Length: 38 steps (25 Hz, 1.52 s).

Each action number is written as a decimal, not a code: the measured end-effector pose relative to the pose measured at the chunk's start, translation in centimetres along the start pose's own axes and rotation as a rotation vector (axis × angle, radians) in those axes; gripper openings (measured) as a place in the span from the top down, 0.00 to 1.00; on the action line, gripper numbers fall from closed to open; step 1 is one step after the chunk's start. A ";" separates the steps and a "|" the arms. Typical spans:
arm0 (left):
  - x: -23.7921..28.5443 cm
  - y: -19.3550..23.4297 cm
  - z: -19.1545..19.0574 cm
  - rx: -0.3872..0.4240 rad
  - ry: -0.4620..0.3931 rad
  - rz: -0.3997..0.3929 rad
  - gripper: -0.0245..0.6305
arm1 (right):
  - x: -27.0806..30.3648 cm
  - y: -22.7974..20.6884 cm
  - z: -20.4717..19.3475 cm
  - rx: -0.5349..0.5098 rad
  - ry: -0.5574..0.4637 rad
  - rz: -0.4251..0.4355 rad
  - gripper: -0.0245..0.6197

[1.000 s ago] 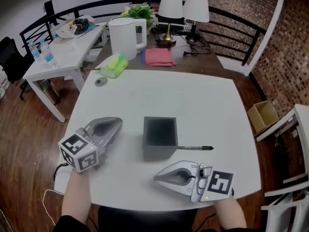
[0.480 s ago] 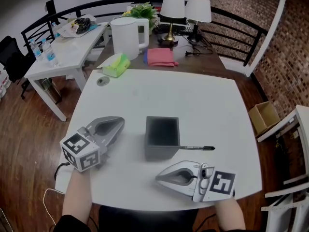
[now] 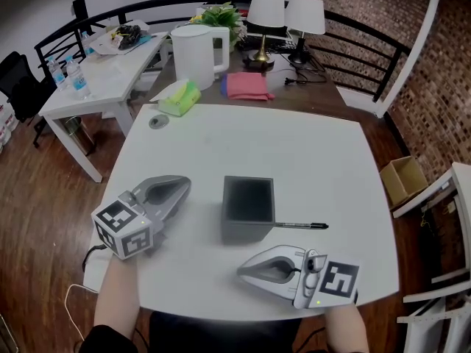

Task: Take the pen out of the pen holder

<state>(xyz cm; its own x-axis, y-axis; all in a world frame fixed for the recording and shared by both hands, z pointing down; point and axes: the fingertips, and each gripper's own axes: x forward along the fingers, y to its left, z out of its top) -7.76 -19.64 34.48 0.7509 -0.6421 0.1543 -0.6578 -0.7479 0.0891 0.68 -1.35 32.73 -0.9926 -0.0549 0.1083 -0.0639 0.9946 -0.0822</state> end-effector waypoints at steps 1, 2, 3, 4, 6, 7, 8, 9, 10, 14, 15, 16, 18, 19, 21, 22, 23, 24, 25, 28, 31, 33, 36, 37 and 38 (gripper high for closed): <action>0.0 0.0 0.0 0.000 0.000 0.000 0.96 | 0.0 0.0 0.0 -0.001 -0.001 0.000 0.94; -0.1 0.0 -0.1 0.000 0.001 0.000 0.96 | 0.0 0.1 0.0 -0.001 -0.002 0.000 0.94; -0.1 0.0 -0.1 0.000 0.000 0.001 0.96 | 0.0 0.2 0.0 0.001 -0.003 0.001 0.94; -0.1 0.0 0.0 0.000 0.000 0.001 0.96 | 0.0 0.2 0.0 0.002 -0.004 0.003 0.94; -0.1 0.0 0.0 -0.005 0.001 0.004 0.96 | 0.0 0.3 0.1 0.000 -0.008 0.011 0.94; -0.1 -0.1 0.1 -0.007 0.002 0.005 0.96 | 0.0 0.4 0.2 -0.002 -0.011 0.014 0.94; -0.1 -0.1 0.0 -0.008 0.002 0.005 0.96 | 0.0 0.4 0.2 -0.003 -0.014 0.016 0.94; -0.1 -0.1 0.0 -0.006 0.001 0.003 0.96 | -0.1 0.4 0.2 -0.005 -0.015 0.016 0.94; 0.0 -0.1 0.0 -0.004 0.000 0.002 0.96 | -0.1 0.4 0.2 -0.006 -0.014 0.016 0.94; 0.0 -0.1 0.0 -0.005 0.003 0.002 0.96 | -0.1 0.5 0.0 -0.002 -0.002 0.015 0.94; 0.0 -0.1 0.0 -0.008 0.005 0.002 0.96 | -0.1 0.5 0.0 0.000 -0.003 0.013 0.94; 0.0 -0.1 0.0 -0.009 0.006 0.002 0.96 | -0.1 0.4 0.0 0.000 -0.005 0.012 0.94; 0.0 -0.1 -0.1 -0.006 0.006 0.001 0.96 | 0.0 0.4 0.0 -0.003 -0.007 0.011 0.94; 0.0 0.0 -0.1 -0.006 0.006 0.002 0.96 | 0.0 0.4 0.0 -0.003 -0.007 0.011 0.94; -0.1 -0.1 -0.1 -0.007 0.006 0.002 0.96 | 0.0 0.5 0.1 -0.001 -0.010 0.011 0.94; -0.1 -0.1 -0.1 -0.005 0.005 0.001 0.96 | -0.1 0.5 0.1 -0.001 -0.011 0.011 0.94; 0.0 -0.1 -0.1 -0.003 0.005 0.000 0.96 | -0.1 0.5 0.1 -0.001 -0.011 0.011 0.94; 0.0 -0.1 -0.1 -0.001 0.005 0.000 0.96 | -0.1 0.5 0.1 -0.002 -0.010 0.012 0.94; 0.0 0.0 -0.1 -0.001 0.005 0.000 0.96 | -0.1 0.5 0.1 -0.003 -0.008 0.013 0.94; -0.1 0.0 -0.1 -0.002 0.005 0.001 0.96 | -0.1 0.5 0.1 -0.003 -0.006 0.013 0.94; -0.1 -0.1 -0.1 -0.003 0.006 0.001 0.96 | -0.1 0.6 0.0 -0.002 -0.005 0.013 0.94; -0.1 -0.1 -0.1 -0.005 0.006 0.003 0.96 | -0.1 0.5 0.1 -0.007 -0.009 0.015 0.94; 0.0 -0.1 -0.1 -0.002 0.006 0.002 0.96 | -0.2 0.6 0.1 -0.006 -0.006 0.015 0.94; 0.0 -0.1 -0.1 -0.002 0.005 0.001 0.96 | -0.2 0.6 0.1 -0.004 -0.008 0.015 0.94; 0.0 -0.1 -0.1 -0.002 0.005 0.001 0.96 | -0.1 0.6 0.2 -0.003 -0.011 0.014 0.94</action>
<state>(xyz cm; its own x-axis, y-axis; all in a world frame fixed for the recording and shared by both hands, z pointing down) -7.75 -19.54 34.54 0.7499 -0.6421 0.1595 -0.6588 -0.7468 0.0909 0.77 -0.80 32.49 -0.9945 -0.0416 0.0966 -0.0495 0.9955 -0.0804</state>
